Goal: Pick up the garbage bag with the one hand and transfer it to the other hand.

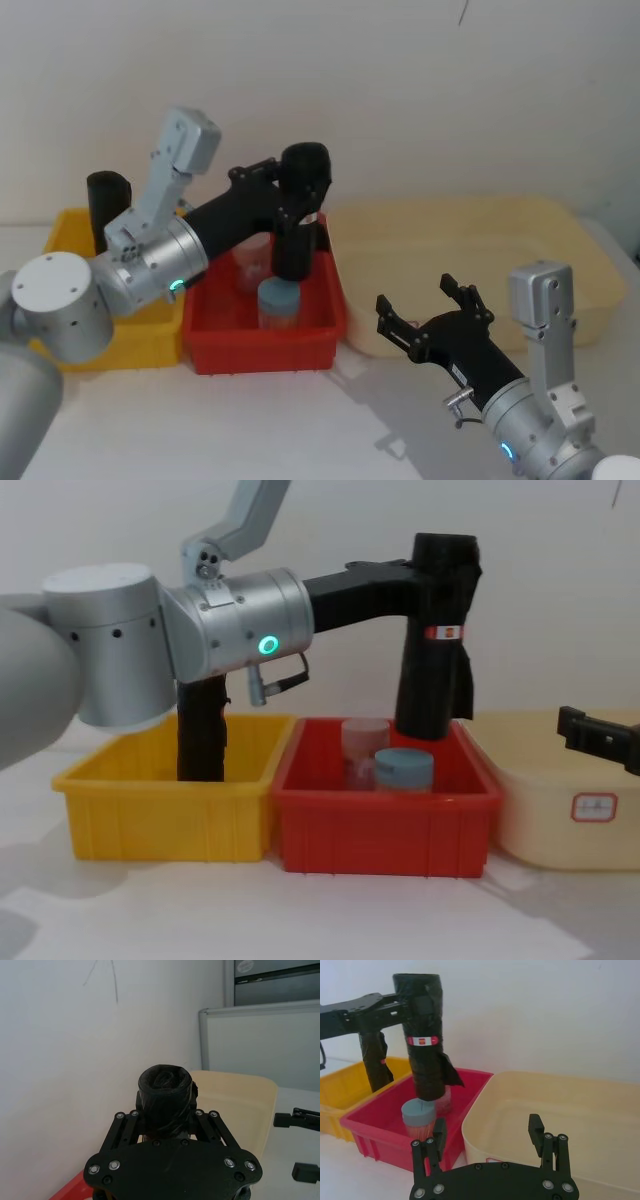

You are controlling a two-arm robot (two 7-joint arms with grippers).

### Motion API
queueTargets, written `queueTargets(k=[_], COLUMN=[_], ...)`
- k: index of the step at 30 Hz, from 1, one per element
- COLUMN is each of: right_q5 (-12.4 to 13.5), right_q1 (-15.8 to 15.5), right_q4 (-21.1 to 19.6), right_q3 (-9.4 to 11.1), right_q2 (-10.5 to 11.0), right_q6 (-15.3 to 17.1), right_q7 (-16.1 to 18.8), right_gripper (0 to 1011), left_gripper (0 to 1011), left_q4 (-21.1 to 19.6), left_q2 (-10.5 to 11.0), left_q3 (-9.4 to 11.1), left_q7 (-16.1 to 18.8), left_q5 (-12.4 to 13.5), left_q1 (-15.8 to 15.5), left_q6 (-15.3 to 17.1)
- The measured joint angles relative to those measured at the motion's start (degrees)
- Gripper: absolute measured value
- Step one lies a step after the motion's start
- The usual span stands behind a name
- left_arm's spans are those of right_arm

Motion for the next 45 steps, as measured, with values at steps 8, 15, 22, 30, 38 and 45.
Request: queueTargets(k=[8,15,22,30,38,45], right_q5=[0.0,0.0,0.0,0.0,0.0,0.0], right_q1=[0.0,0.0,0.0,0.0,0.0,0.0], right_q4=[0.0,0.0,0.0,0.0,0.0,0.0], right_q3=[0.0,0.0,0.0,0.0,0.0,0.0], right_q2=[0.0,0.0,0.0,0.0,0.0,0.0], right_q6=[0.0,0.0,0.0,0.0,0.0,0.0], right_q7=[0.0,0.0,0.0,0.0,0.0,0.0], right_gripper=[1001,1002,1001,1001,1002,1001], left_gripper=[404,404,404,404,404,404], left_q4=[5.1,6.7,5.8,3.4,1.4,1.1], left_q2=[-2.5,-4.0,-4.8,-5.1,-4.5,-4.1], left_q3=[0.7,1.4,2.2,3.0,3.1,2.7], left_q7=[-2.2,-3.4,-3.9,-3.8,-2.7,-2.4], left_q5=[-0.7,-1.1,-1.4,-1.6,-1.9,-2.9], left_q1=[-2.4,-3.4,-3.5,-2.9,-1.7,-0.9], left_q6=[-2.6,-3.4,-3.3,-2.4,-2.0,-2.3])
